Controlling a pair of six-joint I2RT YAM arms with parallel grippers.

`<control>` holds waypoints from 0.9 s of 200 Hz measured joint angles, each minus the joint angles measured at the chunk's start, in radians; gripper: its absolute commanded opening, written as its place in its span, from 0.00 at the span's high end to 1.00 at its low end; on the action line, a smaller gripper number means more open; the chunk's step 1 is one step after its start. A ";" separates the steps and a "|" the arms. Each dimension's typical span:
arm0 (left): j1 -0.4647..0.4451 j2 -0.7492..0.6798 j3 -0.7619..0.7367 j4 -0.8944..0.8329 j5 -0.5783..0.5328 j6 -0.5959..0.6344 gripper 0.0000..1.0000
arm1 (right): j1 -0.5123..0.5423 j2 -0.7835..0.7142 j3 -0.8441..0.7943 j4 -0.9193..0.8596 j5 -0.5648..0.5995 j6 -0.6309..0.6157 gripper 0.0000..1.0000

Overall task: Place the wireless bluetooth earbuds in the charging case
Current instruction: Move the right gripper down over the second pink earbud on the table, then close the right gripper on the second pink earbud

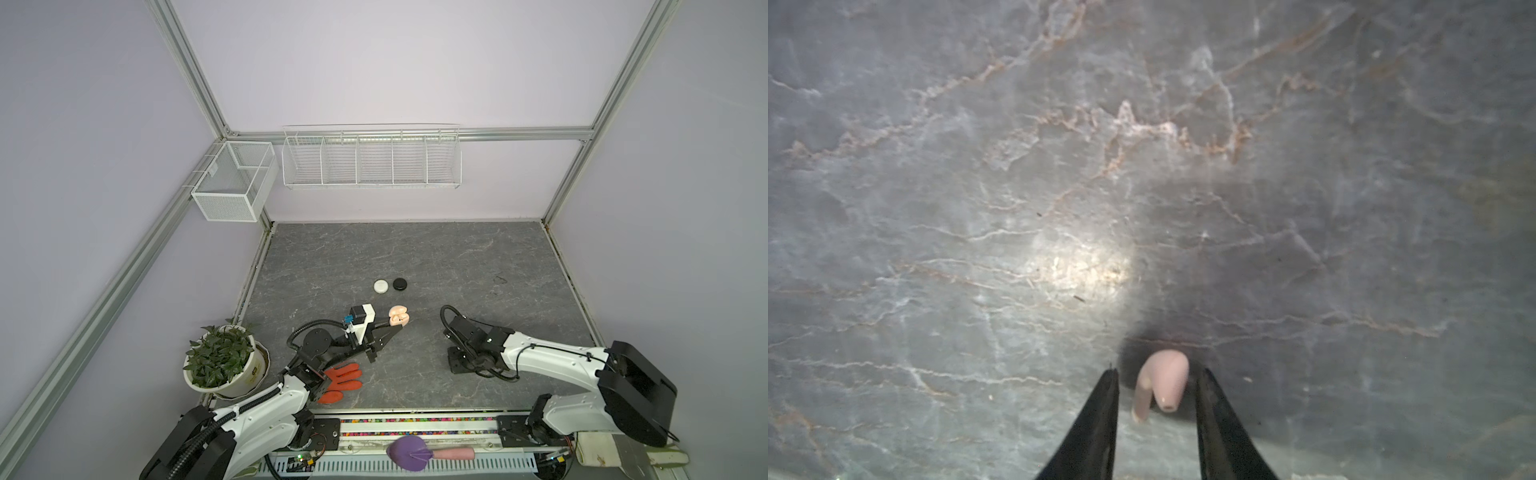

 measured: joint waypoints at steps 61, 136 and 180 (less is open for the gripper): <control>0.000 -0.002 0.000 -0.001 0.000 -0.005 1.00 | 0.033 0.058 0.044 0.015 0.024 -0.022 0.74; 0.000 -0.004 -0.001 -0.001 0.000 -0.007 1.00 | 0.053 0.083 0.068 -0.001 0.053 -0.034 0.81; 0.000 -0.008 -0.003 -0.002 0.000 -0.007 1.00 | 0.055 0.092 0.076 -0.008 0.056 -0.034 0.84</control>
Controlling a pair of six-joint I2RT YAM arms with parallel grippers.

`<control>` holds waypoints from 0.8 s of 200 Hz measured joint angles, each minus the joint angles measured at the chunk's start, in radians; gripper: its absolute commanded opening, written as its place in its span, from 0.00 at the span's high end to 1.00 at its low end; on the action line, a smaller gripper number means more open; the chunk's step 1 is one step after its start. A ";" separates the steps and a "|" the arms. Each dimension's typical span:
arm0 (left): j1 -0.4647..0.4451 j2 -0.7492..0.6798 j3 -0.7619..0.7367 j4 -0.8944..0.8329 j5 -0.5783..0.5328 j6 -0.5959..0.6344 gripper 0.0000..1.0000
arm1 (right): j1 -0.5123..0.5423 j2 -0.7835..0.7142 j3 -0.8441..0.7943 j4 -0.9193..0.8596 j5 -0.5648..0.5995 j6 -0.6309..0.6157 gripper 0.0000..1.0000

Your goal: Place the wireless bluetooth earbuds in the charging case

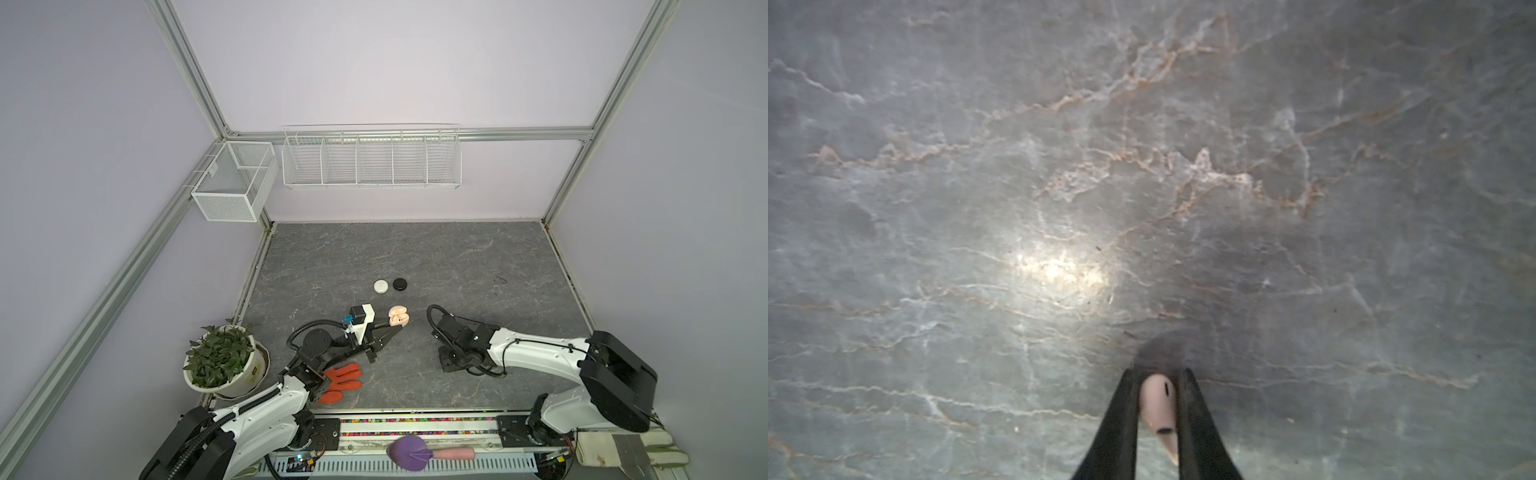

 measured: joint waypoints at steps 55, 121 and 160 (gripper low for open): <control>0.000 -0.005 0.000 -0.002 0.000 0.000 1.00 | 0.000 0.001 0.002 0.001 0.000 -0.004 0.85; 0.000 -0.005 0.000 -0.002 -0.004 -0.003 1.00 | 0.000 0.000 0.002 0.001 0.000 -0.011 0.85; 0.000 -0.005 0.000 0.002 -0.013 -0.005 1.00 | 0.000 0.000 0.006 -0.001 0.000 -0.018 0.85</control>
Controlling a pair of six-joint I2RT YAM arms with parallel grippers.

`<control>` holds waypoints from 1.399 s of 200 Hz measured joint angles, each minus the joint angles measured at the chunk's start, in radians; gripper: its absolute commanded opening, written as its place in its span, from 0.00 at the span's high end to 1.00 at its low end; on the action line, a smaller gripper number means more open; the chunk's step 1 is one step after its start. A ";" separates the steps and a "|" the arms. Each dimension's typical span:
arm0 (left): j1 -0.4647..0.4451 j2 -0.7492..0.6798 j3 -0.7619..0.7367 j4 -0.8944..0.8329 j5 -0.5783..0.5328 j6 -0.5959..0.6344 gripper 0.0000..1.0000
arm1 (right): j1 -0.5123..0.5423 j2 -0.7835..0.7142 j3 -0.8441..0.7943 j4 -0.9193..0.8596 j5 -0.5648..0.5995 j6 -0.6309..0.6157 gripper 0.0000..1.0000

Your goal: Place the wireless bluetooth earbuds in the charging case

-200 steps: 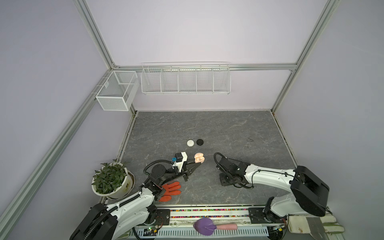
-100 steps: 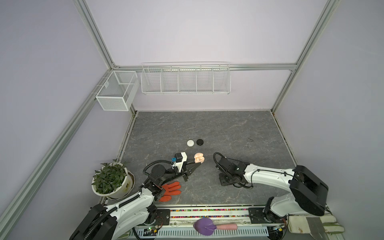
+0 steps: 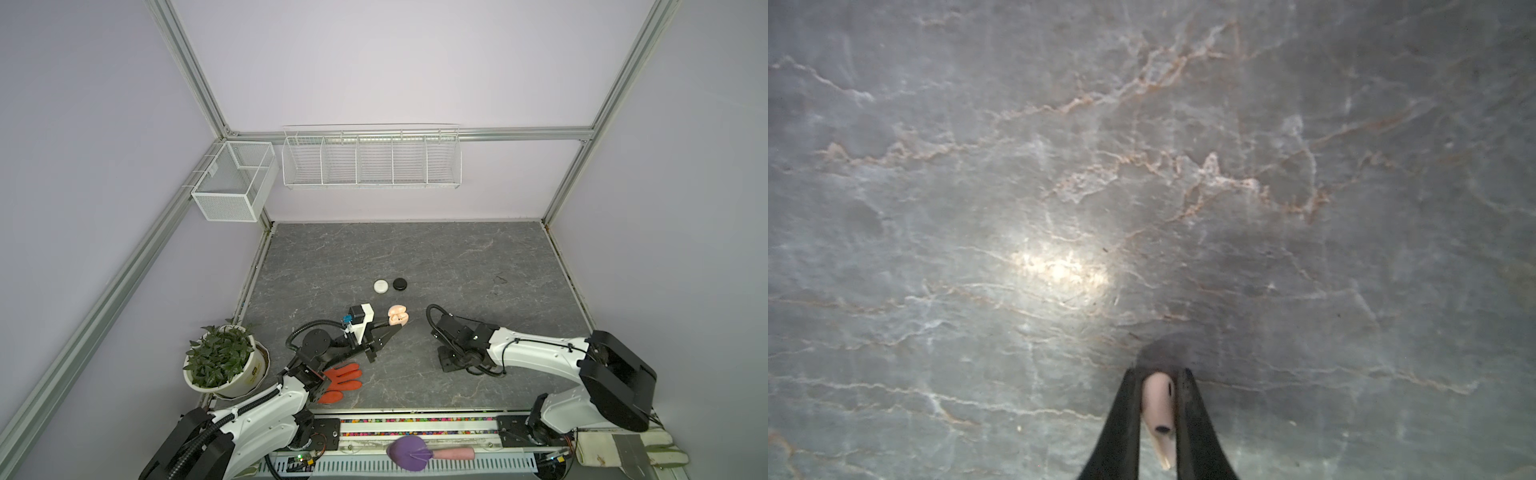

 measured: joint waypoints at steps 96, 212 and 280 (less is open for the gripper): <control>0.000 -0.026 -0.017 -0.001 -0.017 -0.003 1.00 | 0.000 0.010 0.041 -0.001 0.003 -0.003 0.85; 0.000 -0.042 -0.018 -0.004 -0.026 -0.002 1.00 | -0.019 0.104 0.161 -0.014 0.122 0.061 0.84; 0.000 -0.052 -0.022 -0.008 -0.037 0.002 1.00 | -0.018 0.159 0.174 -0.046 0.126 0.101 0.83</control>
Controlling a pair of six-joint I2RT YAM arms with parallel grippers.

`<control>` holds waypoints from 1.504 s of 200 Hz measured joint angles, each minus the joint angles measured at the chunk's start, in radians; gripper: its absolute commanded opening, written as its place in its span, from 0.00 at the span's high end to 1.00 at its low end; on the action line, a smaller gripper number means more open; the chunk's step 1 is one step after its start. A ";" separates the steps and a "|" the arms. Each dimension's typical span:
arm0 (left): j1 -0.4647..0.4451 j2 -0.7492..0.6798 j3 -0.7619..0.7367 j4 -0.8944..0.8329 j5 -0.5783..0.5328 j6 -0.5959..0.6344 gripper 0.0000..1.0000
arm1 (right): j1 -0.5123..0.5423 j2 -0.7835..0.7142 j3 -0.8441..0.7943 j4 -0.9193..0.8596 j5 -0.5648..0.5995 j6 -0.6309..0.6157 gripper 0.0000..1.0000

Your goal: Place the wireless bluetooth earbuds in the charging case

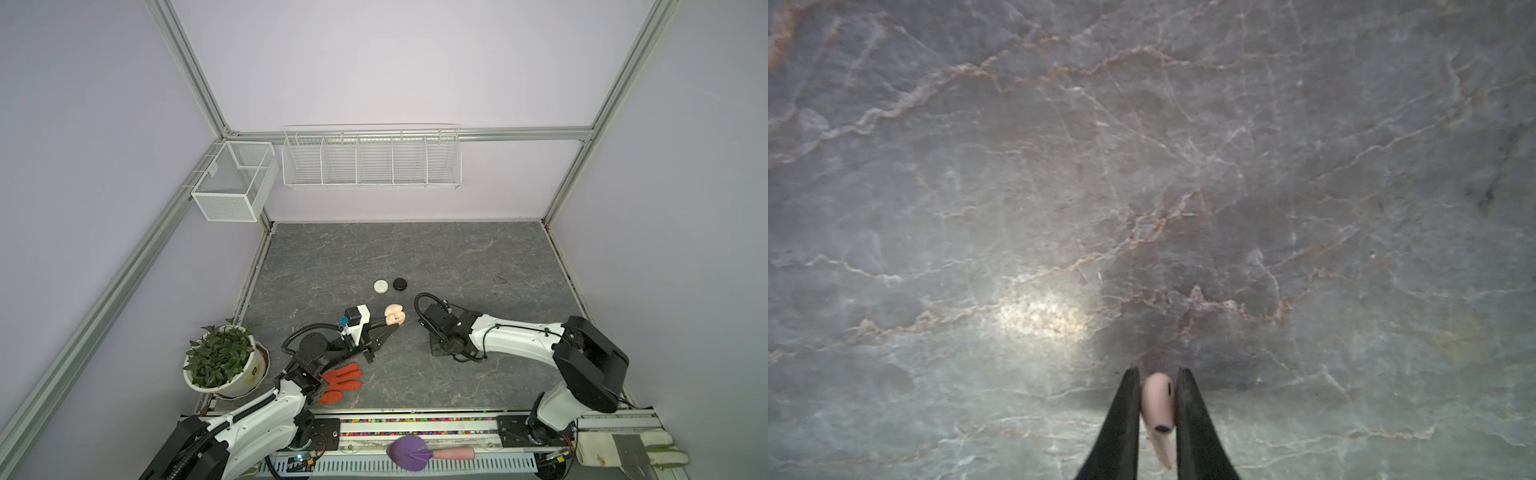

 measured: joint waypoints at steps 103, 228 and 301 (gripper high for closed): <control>0.000 -0.005 -0.010 -0.006 -0.006 0.004 1.00 | -0.003 0.018 0.039 -0.088 -0.068 -0.011 0.61; 0.000 -0.004 -0.013 -0.004 -0.006 0.007 1.00 | -0.011 -0.021 0.018 -0.126 -0.195 -0.020 0.65; 0.000 -0.002 -0.013 0.001 -0.005 0.002 1.00 | -0.015 -0.157 0.060 -0.218 -0.122 -0.330 0.65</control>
